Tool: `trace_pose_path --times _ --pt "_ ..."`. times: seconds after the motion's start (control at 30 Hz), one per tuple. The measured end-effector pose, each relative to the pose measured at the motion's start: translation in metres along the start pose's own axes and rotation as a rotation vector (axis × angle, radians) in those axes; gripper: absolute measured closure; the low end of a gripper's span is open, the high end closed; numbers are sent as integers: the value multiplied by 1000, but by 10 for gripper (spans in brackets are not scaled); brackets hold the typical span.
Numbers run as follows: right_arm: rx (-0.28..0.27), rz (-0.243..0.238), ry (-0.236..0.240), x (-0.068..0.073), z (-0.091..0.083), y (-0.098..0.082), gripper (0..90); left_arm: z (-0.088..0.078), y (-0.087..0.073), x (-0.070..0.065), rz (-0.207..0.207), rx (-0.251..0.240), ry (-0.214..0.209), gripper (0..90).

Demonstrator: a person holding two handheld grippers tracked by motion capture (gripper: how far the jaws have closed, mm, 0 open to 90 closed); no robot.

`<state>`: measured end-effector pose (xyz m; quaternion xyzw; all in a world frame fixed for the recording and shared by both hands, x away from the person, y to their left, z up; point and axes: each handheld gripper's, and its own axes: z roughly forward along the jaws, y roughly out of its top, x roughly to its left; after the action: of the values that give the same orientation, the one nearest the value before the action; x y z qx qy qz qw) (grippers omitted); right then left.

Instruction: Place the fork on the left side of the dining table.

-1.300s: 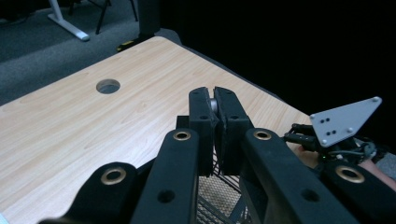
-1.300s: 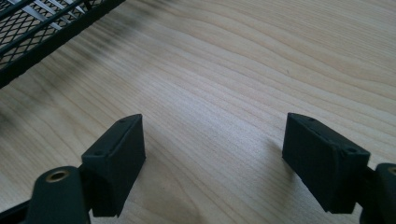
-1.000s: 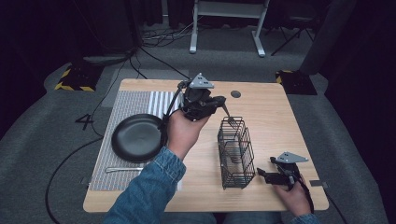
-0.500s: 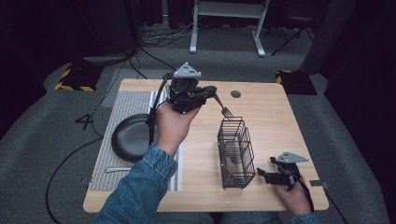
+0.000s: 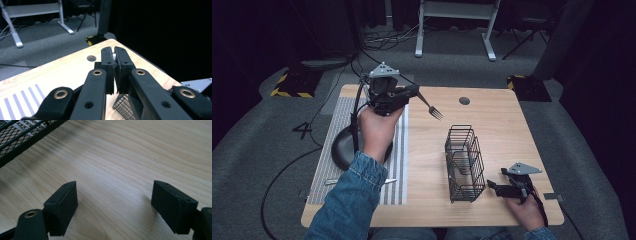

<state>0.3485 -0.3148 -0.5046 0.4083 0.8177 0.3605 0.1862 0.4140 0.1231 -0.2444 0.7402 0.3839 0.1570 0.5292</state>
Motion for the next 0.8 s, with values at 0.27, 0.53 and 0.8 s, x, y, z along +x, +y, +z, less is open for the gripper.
trace_pose_path --times 0.27,0.53,0.8 --pt "-1 -1 0 0 0 0 212 -6 -2 20 -8 0 35 869" --pt "0 -1 -2 0 0 0 212 -7 -11 45 -10 6 77 869" --pt "-1 1 -5 0 1 0 212 -5 -23 71 -42 19 118 869"
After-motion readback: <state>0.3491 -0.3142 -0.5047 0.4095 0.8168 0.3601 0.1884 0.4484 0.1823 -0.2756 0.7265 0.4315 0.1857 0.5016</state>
